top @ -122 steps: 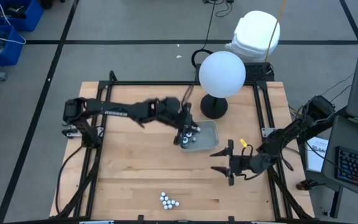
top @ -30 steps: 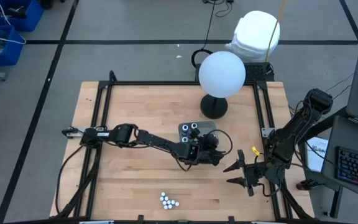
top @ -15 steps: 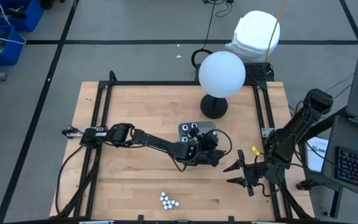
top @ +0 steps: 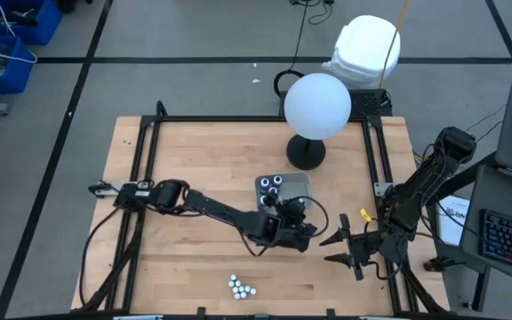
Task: Pick & Place food coloring
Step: Put the blue food coloring bottle into the gray bin
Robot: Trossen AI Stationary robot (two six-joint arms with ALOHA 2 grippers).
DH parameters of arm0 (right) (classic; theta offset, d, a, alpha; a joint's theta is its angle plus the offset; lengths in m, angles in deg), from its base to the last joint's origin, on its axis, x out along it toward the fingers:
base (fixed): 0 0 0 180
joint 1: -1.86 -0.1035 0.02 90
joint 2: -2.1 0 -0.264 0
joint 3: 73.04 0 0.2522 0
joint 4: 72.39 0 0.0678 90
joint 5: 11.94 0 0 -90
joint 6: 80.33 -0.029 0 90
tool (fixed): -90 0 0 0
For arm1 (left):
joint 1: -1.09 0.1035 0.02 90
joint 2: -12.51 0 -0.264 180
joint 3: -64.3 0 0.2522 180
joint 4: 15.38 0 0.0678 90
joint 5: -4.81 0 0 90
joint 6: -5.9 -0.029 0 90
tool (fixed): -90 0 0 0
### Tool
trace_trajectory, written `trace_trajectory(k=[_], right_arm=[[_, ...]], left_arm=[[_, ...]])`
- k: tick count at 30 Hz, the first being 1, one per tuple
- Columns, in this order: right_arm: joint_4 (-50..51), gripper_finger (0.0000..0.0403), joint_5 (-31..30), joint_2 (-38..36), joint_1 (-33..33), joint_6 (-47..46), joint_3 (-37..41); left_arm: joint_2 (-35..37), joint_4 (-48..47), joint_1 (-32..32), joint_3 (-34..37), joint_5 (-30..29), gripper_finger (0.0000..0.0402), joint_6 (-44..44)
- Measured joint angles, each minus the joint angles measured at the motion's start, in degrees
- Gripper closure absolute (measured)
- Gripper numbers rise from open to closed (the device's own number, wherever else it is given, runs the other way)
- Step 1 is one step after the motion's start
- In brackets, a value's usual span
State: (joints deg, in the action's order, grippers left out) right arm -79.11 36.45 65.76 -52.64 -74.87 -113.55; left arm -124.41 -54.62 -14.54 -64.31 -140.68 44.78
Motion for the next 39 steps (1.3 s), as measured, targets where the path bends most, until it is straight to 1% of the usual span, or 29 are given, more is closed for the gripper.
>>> trace_trajectory(k=[5, 8, 13, 17, 31, 36, 39], right_arm=[[-0.5, 0.022, 0.1, 0.0, 0.0, 0.2, 0.0], [-0.5, 0.022, 0.2, 0.0, 0.0, 0.2, 0.0], [-0.5, 0.022, 1.4, 0.0, 0.0, 0.3, 0.0], [-0.5, 0.022, 1.4, 0.0, 0.0, 0.4, 0.0], [-0.7, 0.022, 1.4, 0.0, 0.0, 0.6, 0.0], [-0.7, 0.022, 1.4, 0.0, 0.0, 0.7, 0.0], [-0.7, 0.022, 1.4, 0.0, 0.0, 0.5, 0.0]], left_arm=[[0.0, -0.9, 0.4, 0.0, 0.0, 0.033, 0.7], [0.0, -2.1, 0.6, 0.0, 1.3, 0.033, 1.1], [-0.1, -3.5, 0.9, 0.6, 1.5, 0.033, 2.1], [-0.1, -3.6, 1.5, 0.6, 4.0, 0.033, 1.6], [-0.9, -4.8, 2.6, 0.6, 5.0, 0.033, 1.8], [-0.9, -4.8, 3.5, 0.7, 8.5, 0.033, 2.1], [-0.9, -4.8, 3.9, 0.7, 9.0, 0.033, 2.1]])
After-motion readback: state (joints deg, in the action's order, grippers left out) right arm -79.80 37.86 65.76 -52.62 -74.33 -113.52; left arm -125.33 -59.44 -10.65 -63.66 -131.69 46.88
